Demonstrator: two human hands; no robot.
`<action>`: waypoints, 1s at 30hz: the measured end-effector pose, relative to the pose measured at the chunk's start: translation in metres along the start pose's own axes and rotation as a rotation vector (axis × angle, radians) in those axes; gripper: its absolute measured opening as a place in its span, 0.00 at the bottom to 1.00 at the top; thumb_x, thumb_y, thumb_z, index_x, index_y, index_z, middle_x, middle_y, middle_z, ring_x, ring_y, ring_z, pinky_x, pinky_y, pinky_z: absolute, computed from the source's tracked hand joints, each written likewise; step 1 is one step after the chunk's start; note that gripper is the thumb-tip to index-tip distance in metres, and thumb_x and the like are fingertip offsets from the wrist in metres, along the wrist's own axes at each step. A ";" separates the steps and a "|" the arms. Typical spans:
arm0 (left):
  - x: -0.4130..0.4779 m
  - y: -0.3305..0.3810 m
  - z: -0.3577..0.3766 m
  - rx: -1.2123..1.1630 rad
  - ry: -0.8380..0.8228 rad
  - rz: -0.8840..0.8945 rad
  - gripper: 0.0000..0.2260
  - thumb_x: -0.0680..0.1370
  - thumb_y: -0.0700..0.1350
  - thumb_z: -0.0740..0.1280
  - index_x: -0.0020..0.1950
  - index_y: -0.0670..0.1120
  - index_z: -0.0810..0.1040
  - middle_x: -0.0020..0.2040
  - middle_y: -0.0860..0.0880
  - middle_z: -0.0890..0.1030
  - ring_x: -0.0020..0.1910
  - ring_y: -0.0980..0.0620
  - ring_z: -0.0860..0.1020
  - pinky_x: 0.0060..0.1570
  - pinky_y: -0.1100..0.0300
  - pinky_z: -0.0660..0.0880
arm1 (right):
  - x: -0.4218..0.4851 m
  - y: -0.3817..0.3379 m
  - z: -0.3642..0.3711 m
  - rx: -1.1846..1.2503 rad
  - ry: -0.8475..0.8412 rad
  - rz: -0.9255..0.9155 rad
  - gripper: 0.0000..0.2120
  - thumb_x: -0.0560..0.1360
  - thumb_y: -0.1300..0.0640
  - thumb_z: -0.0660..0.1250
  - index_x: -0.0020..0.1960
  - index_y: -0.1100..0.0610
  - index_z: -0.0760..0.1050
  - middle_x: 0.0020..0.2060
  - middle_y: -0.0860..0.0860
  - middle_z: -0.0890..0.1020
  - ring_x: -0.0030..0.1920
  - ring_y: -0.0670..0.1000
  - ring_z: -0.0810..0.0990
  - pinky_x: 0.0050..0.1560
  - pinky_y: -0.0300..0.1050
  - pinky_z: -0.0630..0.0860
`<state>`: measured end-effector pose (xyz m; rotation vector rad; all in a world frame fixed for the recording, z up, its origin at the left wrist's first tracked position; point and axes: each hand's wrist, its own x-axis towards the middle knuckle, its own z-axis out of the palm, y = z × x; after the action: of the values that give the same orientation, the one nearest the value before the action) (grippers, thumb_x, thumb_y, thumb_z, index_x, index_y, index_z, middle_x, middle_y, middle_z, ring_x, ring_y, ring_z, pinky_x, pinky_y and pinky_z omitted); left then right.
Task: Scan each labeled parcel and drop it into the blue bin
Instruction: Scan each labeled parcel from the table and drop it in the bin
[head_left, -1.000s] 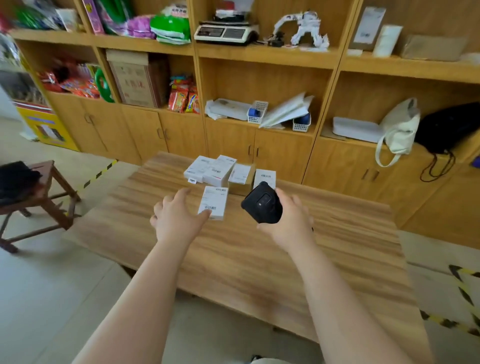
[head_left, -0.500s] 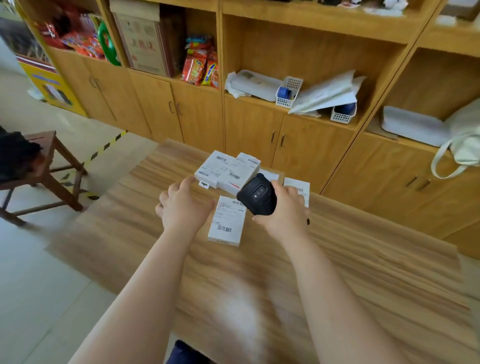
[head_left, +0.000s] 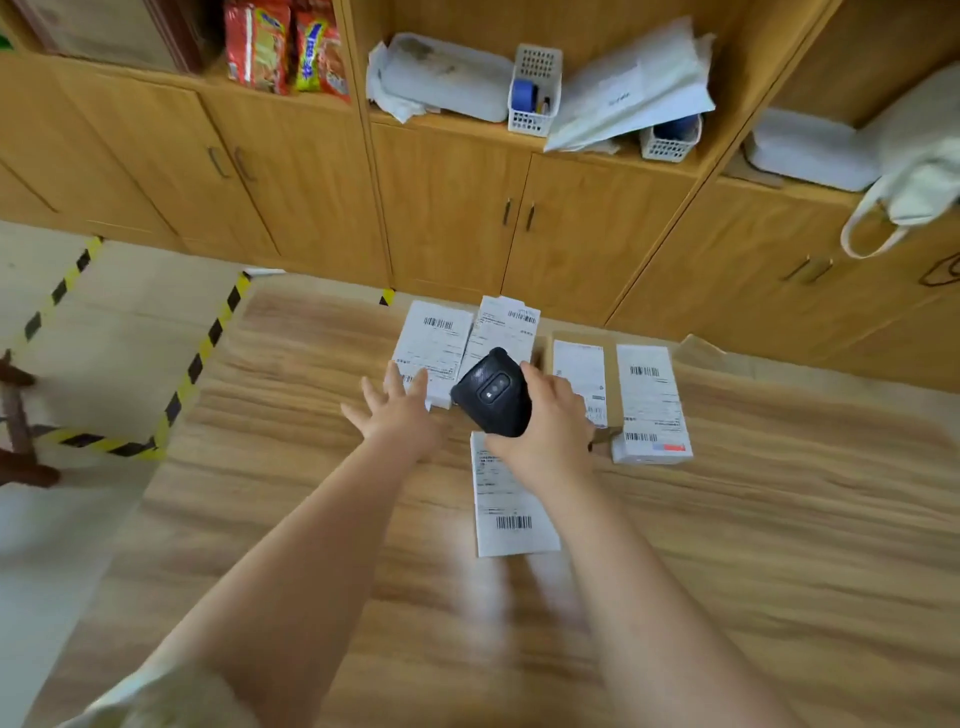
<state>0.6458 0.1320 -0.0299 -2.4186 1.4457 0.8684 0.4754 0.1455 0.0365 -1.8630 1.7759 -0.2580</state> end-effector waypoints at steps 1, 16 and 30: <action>0.014 -0.001 0.000 0.058 -0.033 0.029 0.36 0.81 0.59 0.59 0.80 0.60 0.39 0.81 0.52 0.35 0.78 0.37 0.36 0.72 0.29 0.41 | 0.002 -0.002 0.005 -0.004 -0.001 0.019 0.45 0.67 0.47 0.76 0.78 0.46 0.58 0.69 0.49 0.67 0.69 0.56 0.66 0.65 0.54 0.65; 0.012 -0.067 0.042 -0.324 0.225 0.049 0.48 0.66 0.65 0.76 0.79 0.52 0.56 0.78 0.44 0.56 0.76 0.39 0.56 0.71 0.42 0.59 | -0.004 -0.025 0.042 0.000 -0.058 0.136 0.44 0.67 0.48 0.76 0.77 0.46 0.58 0.69 0.47 0.66 0.71 0.53 0.63 0.66 0.52 0.63; -0.016 -0.075 0.013 -0.852 0.024 -0.184 0.16 0.73 0.43 0.74 0.59 0.45 0.77 0.52 0.47 0.83 0.44 0.48 0.81 0.41 0.56 0.79 | -0.048 -0.014 0.024 -0.028 -0.012 0.133 0.42 0.65 0.48 0.76 0.74 0.41 0.61 0.64 0.46 0.70 0.66 0.54 0.68 0.62 0.52 0.68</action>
<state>0.6995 0.1878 -0.0409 -3.0609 0.9254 1.6618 0.4941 0.1976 0.0342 -1.7522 1.8948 -0.1728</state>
